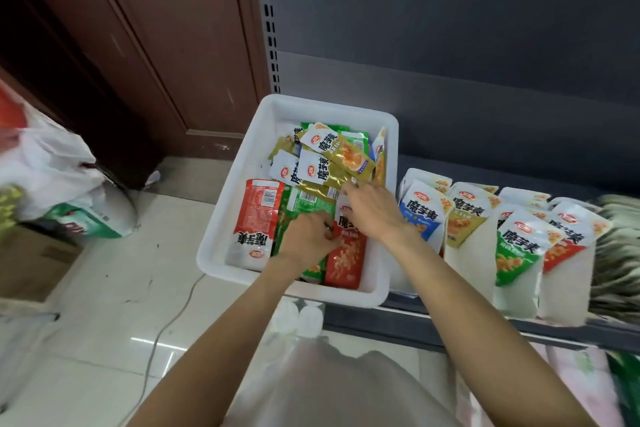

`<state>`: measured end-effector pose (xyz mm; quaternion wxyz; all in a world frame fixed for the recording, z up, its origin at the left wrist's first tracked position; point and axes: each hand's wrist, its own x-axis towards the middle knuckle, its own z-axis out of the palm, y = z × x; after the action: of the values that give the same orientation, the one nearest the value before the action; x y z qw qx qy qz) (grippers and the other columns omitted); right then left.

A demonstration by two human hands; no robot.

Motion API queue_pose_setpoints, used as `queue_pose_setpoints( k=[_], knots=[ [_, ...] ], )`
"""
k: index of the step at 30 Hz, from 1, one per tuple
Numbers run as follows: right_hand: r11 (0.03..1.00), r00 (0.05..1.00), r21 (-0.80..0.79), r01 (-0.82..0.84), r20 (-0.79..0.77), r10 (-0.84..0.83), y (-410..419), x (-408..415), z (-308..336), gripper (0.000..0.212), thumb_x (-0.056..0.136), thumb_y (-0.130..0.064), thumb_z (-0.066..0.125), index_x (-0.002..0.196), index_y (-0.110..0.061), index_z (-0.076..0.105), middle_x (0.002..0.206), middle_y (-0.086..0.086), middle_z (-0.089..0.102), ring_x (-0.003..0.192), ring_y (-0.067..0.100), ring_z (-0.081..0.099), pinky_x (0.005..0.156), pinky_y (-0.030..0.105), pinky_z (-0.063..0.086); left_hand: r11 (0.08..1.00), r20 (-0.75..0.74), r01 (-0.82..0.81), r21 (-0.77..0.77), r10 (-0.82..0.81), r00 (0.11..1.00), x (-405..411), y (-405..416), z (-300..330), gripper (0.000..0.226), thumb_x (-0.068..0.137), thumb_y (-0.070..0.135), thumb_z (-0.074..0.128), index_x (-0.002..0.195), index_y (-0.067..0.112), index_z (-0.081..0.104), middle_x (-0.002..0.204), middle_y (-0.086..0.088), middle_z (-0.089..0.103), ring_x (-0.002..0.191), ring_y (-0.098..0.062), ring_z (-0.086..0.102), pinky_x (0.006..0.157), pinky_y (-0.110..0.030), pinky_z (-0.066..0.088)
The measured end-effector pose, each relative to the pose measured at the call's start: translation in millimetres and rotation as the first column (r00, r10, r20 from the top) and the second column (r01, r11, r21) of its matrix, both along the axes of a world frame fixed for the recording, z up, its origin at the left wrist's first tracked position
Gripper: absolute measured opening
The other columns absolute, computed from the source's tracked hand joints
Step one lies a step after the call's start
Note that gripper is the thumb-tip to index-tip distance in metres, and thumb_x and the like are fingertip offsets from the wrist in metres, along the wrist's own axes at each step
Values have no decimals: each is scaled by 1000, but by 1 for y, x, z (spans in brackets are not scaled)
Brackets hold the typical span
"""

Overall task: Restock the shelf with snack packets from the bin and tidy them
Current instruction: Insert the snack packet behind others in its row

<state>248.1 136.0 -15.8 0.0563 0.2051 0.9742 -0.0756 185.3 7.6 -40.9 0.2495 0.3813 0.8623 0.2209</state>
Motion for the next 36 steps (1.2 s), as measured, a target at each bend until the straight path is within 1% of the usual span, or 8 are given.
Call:
queue_pose_setpoints(
  k=[4,8,11,16,20,24,32,36],
  knots=[
    [934,933,-314,169,-254,-254,7,8,16,23,88,-29,63,106,-16,57,108,-1,60,103,17,52,80,27,40,973,127,-125,196,102,987,-11,-13,12,13,89,27,61,96,17,68,90,8,67,84,-10,62,75,-20,48],
    [477,764,-866,149,-205,-611,1,22,47,27,86,-25,67,110,-15,60,102,1,66,86,15,66,69,30,56,828,658,-495,265,220,720,-31,-28,33,14,93,28,56,80,26,62,95,3,68,95,-24,64,91,-41,48],
    [252,750,-966,53,-128,-649,-7,32,65,18,90,-10,61,108,-9,61,92,9,70,70,14,69,54,23,55,814,694,-504,288,185,696,-33,-30,46,13,94,31,52,86,26,61,92,5,68,89,-21,64,84,-35,48],
    [106,676,-994,34,-55,-735,-12,54,81,22,92,-26,57,107,-12,63,92,6,73,78,19,71,53,22,53,827,671,-466,315,153,726,-19,-20,58,15,93,31,53,96,20,63,92,2,70,82,-16,67,75,-28,51],
    [198,690,-974,114,-66,-721,-5,88,91,30,86,-34,62,113,-21,61,92,-1,73,76,12,70,53,22,53,869,343,-135,476,-42,938,5,-5,71,17,92,32,54,102,21,63,93,10,70,86,-6,67,74,-24,53],
    [381,723,-913,145,-165,-671,10,148,103,29,74,-32,69,100,-21,65,86,-6,73,74,7,67,55,20,50,821,40,230,522,-292,956,49,18,93,33,87,48,50,108,26,64,95,19,67,89,2,63,69,-15,52],
    [593,232,-717,368,-546,-805,57,300,123,12,87,-15,67,83,-26,66,71,-19,68,59,-3,58,53,12,45,771,153,276,574,-432,889,137,91,75,10,82,23,71,92,23,70,82,18,66,70,-4,62,66,-16,50],
    [730,377,-361,581,-675,-634,88,335,117,8,90,-22,64,98,-20,66,85,3,69,73,13,64,70,31,52,764,-12,388,516,-447,895,173,124,51,8,84,19,68,92,22,70,80,18,66,74,-1,62,68,-21,52]
  ],
)
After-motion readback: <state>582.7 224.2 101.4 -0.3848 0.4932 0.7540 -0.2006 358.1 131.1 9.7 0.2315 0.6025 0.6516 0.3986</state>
